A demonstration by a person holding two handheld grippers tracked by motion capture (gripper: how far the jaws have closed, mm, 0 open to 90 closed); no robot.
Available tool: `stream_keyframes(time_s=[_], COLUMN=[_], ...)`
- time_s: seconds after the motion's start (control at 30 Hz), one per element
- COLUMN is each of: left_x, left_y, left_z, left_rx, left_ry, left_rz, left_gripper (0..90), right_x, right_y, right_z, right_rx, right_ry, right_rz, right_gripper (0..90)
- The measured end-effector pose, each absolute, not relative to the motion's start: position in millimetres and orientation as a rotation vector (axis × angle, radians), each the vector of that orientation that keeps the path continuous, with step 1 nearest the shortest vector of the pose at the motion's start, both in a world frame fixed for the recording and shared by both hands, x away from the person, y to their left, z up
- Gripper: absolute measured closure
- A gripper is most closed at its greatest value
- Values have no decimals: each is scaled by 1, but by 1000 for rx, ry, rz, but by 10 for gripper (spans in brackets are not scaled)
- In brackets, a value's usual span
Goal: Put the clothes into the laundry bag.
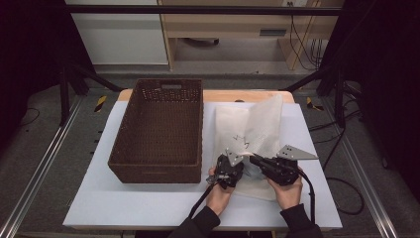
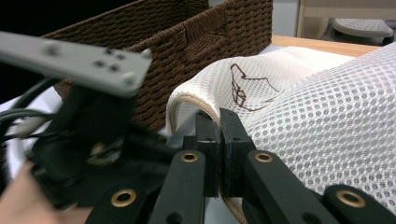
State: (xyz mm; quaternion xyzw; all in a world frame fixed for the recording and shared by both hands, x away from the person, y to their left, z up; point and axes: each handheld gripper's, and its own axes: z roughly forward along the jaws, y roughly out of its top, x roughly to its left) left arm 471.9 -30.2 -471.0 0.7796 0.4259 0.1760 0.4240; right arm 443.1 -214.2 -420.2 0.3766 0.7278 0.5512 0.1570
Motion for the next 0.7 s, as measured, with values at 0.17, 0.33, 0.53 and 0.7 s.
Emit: stream_keyframes(time_s=[0.17, 0.33, 0.53, 0.7], left_x=[485, 472, 448, 457], left_y=[-34, -24, -16, -41], left_z=[-476, -473, -474, -479], left_rx=[1937, 1921, 1938, 1998], left_ry=[1108, 999, 836, 881], left_rz=[472, 412, 290, 328], left_gripper=[897, 873, 873, 871], right_x=[443, 445, 448, 448], right_y=[-214, -217, -218, -217], right_z=[-421, -423, -425, -426], right_rx=[1079, 1092, 1121, 1125], right_ry=[2088, 2074, 2060, 2060], right_rz=[1568, 1542, 1527, 1519], right_gripper=[883, 882, 882, 882])
